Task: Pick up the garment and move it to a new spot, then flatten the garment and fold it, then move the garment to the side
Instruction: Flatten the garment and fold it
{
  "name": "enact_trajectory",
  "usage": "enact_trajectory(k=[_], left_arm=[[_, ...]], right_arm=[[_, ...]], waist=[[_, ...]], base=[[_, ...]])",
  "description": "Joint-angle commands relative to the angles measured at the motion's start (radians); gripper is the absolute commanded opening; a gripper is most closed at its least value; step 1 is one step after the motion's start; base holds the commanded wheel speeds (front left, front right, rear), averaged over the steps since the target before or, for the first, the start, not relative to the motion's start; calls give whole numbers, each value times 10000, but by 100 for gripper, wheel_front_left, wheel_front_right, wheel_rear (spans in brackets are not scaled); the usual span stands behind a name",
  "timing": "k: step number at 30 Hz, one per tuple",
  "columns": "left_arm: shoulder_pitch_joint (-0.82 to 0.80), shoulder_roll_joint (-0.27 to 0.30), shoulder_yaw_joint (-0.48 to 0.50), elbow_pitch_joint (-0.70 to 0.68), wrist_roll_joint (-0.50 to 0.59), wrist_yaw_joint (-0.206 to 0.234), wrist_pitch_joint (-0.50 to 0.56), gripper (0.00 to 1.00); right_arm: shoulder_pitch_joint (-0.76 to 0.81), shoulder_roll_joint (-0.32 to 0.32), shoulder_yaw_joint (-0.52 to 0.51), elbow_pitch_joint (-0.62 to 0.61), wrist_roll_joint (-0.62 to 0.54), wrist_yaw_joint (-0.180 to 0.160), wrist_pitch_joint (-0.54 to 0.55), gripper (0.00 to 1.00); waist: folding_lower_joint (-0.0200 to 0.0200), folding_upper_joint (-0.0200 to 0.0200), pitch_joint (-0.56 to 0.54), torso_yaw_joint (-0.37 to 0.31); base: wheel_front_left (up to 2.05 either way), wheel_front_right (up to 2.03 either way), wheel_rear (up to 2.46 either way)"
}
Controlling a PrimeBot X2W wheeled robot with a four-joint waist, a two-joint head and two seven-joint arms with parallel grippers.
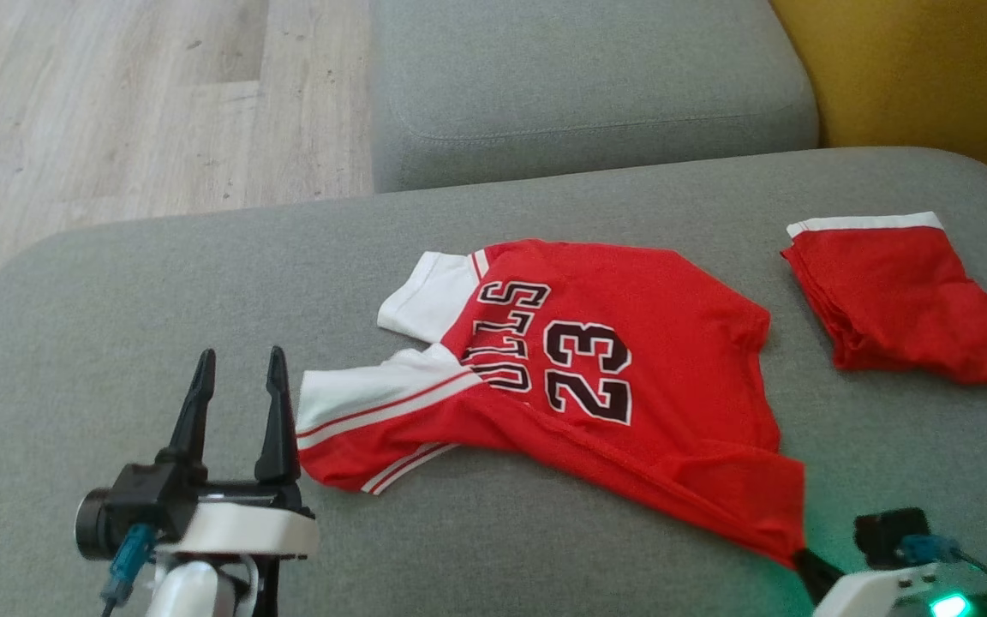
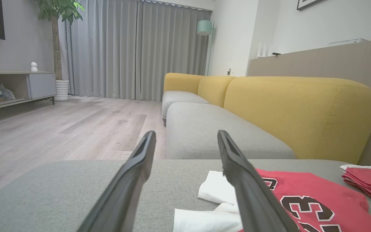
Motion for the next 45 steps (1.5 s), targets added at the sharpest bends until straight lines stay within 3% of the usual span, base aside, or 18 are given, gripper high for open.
enact_trajectory(k=[1, 3, 4, 7, 14, 16, 20, 28, 36, 45], left_arm=[[-417, 53, 323, -345, 25, 14, -95, 100], [-438, 25, 287, -347, 44, 8, -95, 100], [-449, 12, 267, -353, 51, 0, -95, 100], [-459, -7, 242, -377, 75, -19, -95, 100], [-567, 9, 187, -312, 129, -77, -95, 100], [-629, 25, 193, -259, 113, -81, -95, 100], [-730, 21, 151, -196, 107, -61, -95, 100], [-1431, 314, 41, -6, 188, -146, 208, 100], [-2419, 816, -370, 1093, 65, -471, 2817, 100], [-2562, 862, -341, 1387, -379, -471, 4130, 100]], right_arm=[[-322, -376, 82, -297, -247, -7, 47, 0], [-302, -399, -168, -228, -392, -7, 44, 0], [-359, -301, -348, -263, -409, -7, -81, 100], [-782, 177, -729, -603, -219, -7, -806, 100], [-2056, 883, -894, -1331, 302, -7, -3631, 100], [-2392, 1070, -915, -1165, 607, -7, -4735, 100], [-2667, 1161, -760, -521, 405, -7, -5610, 100], [-3127, 1190, -741, -48, 722, -7, -6293, 100], [-3465, 1192, -672, 121, 758, -7, -6467, 100], [-3490, 1193, -635, 457, 808, -7, -6592, 100]], waist=[[1, 0, 1, 27], [1, 0, 16, 75], [1, 0, 30, 107], [1, 0, 92, 193], [1, 0, 343, 385], [1, 0, 497, 376], [1, 0, 849, 339], [1, 0, 1684, 231], [1, 0, 2275, 87], [1, 0, 2391, 18]], base=[[0, 0, 0], [0, 0, 0], [0, 0, 0], [0, 0, 0], [0, 0, 0], [0, 0, 0], [0, 0, 0], [0, 0, 0], [0, 0, 0], [0, 0, 0]])
